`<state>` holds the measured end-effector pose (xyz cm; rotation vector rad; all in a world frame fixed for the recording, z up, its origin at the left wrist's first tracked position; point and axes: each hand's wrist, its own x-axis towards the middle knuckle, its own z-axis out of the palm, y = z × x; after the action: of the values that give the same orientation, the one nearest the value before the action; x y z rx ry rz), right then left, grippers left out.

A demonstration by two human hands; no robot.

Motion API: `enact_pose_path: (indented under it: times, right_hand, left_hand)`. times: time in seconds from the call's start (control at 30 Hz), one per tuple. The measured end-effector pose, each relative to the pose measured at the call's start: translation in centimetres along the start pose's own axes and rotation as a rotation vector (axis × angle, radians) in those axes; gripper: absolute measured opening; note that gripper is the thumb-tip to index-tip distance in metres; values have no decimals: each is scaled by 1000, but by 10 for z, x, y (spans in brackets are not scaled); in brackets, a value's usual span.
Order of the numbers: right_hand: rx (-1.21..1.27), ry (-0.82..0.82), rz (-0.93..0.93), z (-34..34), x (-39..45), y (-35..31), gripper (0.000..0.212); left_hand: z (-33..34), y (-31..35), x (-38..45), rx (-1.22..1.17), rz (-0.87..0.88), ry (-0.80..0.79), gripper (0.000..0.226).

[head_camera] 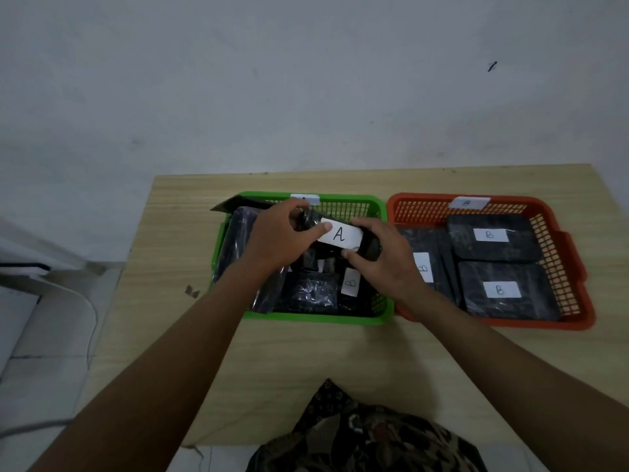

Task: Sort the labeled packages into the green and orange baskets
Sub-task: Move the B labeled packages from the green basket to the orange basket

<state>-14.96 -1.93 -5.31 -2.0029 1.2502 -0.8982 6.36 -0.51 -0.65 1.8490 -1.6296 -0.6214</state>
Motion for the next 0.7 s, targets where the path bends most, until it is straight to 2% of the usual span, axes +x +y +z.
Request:
enact_pose_path:
  times: [0.1,0.17,0.27,0.33,0.47,0.57,0.7]
  right_hand:
    - [-15,-67,53,4,-5,10,60]
    - [-15,-119,139,11,-8,14,53]
    - [-53,-292,354,28,-13,15,43]
    - [-68,-373,415,40,-17,14,43]
    - [10,-439,503,54,-20,8,23]
    - [152,-438,596,50,-15,1,19]
    - [284,-257,668,19,-5,-8,22]
  left_hand:
    - [-7,-6,1,37,0,-46,54]
    - [-10,-12,-1,122,36,-43,57]
    - [-12,-16,-4,226,53,-35,60]
    - [-8,-18,-8,262,44,-44,62]
    - [2,-22,-16,309,62,2,63]
    - [6,-24,-15,314,83,22,63]
    - [7,-23,-14,254,190,112,54]
